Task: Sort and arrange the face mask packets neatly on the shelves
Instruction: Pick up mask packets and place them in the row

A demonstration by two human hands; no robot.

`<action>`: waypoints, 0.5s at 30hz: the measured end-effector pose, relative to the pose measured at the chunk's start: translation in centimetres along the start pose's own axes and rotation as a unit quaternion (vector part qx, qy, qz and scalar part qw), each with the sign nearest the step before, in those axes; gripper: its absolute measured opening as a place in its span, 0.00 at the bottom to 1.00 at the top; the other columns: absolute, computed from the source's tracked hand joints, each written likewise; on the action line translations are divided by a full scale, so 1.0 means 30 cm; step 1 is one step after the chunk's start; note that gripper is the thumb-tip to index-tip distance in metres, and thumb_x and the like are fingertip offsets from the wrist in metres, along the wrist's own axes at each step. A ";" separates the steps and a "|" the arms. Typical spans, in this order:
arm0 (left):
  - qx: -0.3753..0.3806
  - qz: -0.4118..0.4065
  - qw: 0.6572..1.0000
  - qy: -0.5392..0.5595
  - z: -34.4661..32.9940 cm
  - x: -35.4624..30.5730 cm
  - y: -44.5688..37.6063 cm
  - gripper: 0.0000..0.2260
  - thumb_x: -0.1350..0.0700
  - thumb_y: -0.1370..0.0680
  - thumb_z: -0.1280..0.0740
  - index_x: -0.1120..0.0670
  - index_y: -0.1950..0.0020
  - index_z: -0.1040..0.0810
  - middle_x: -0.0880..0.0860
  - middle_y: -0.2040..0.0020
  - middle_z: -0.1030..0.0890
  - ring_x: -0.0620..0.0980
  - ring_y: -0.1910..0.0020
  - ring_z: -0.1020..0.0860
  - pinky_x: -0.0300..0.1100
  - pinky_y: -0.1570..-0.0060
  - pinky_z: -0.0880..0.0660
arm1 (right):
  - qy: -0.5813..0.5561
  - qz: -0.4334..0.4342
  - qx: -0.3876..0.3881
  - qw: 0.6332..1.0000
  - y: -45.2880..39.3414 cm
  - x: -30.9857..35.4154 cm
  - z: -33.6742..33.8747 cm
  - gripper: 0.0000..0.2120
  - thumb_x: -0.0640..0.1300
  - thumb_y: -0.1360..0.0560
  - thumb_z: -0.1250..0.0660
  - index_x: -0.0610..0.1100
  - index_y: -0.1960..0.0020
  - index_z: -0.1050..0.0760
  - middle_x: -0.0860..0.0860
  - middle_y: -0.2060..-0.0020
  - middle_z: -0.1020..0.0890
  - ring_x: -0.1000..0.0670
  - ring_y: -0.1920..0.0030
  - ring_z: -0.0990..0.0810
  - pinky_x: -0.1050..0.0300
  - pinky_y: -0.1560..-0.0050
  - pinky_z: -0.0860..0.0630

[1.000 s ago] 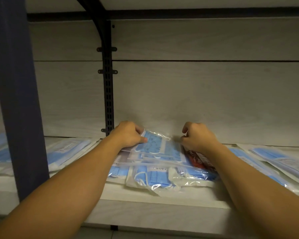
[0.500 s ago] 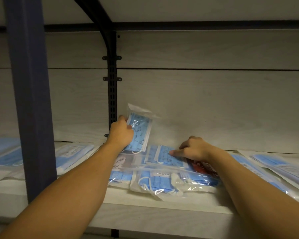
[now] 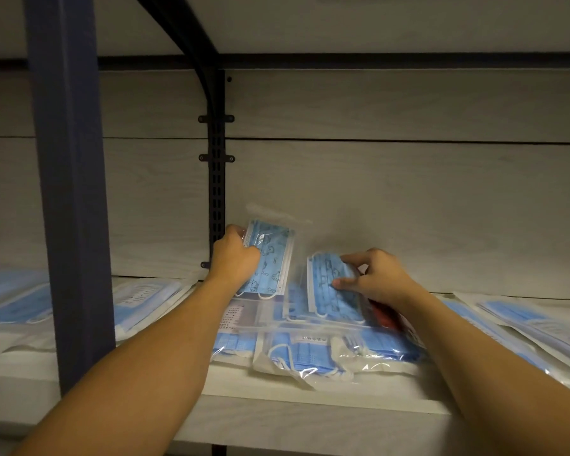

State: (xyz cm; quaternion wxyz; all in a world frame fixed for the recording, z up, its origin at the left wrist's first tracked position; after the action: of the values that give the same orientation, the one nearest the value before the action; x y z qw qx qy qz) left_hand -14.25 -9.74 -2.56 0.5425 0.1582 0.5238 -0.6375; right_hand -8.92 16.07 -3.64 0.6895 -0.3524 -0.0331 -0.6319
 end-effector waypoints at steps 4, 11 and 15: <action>0.000 -0.002 1.000 0.002 -0.001 -0.008 0.003 0.18 0.61 0.20 0.37 0.57 0.30 0.31 0.52 0.52 0.24 0.48 0.60 0.24 0.39 0.70 0.27 | 0.087 0.031 -0.079 0.993 -0.018 -0.022 0.008 0.30 0.57 0.29 0.23 0.48 0.31 0.25 0.45 0.39 0.23 0.42 0.36 0.30 0.53 0.38 0.32; -0.005 -0.010 1.000 -0.008 -0.009 -0.020 0.013 0.18 0.61 0.19 0.37 0.56 0.29 0.32 0.52 0.49 0.24 0.43 0.64 0.26 0.36 0.74 0.34 | 0.176 0.120 -0.107 0.971 0.003 -0.018 0.018 0.27 0.57 0.24 0.29 0.50 0.30 0.30 0.45 0.38 0.22 0.41 0.40 0.30 0.48 0.40 0.33; -0.008 -0.012 1.000 0.000 -0.009 -0.025 0.018 0.18 0.61 0.19 0.37 0.55 0.29 0.33 0.52 0.46 0.23 0.40 0.64 0.28 0.33 0.74 0.36 | 0.100 0.093 -0.079 0.988 0.010 -0.009 0.025 0.27 0.59 0.23 0.30 0.53 0.29 0.33 0.47 0.49 0.17 0.42 0.48 0.25 0.47 0.47 0.24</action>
State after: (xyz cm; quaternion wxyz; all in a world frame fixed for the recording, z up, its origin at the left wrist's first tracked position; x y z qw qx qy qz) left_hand -13.62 -9.05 -2.36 0.5356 0.1476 0.5309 -0.6399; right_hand -8.40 16.68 -3.34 0.7151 -0.3422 0.1188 -0.5979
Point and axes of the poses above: each hand's wrist, its own y-axis away from the middle knuckle, its own z-axis out of the back of the hand, x = y × z, the point moved 1 cm from there along -y, towards the middle knuckle
